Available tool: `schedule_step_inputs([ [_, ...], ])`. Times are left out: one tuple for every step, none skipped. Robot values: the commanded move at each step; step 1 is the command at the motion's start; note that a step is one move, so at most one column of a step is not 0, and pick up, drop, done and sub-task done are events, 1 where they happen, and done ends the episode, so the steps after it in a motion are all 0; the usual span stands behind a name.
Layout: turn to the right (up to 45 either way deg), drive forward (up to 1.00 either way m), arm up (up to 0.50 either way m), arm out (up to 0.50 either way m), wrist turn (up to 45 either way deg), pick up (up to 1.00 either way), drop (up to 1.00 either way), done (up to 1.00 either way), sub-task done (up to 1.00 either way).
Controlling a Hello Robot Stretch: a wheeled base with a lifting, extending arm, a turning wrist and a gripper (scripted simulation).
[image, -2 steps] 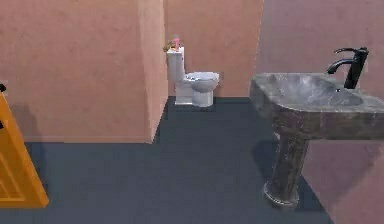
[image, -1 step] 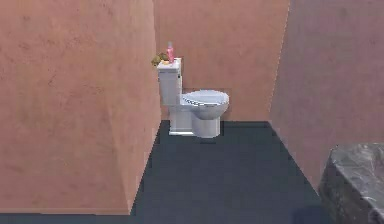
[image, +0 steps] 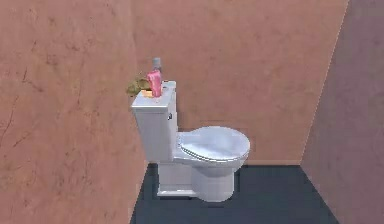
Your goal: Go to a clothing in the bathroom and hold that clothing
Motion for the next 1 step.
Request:
schedule_step_inputs([
  [3.0,0.0,0.0,0.0,0.0,0.0,0.0,0.0,0.0],
])
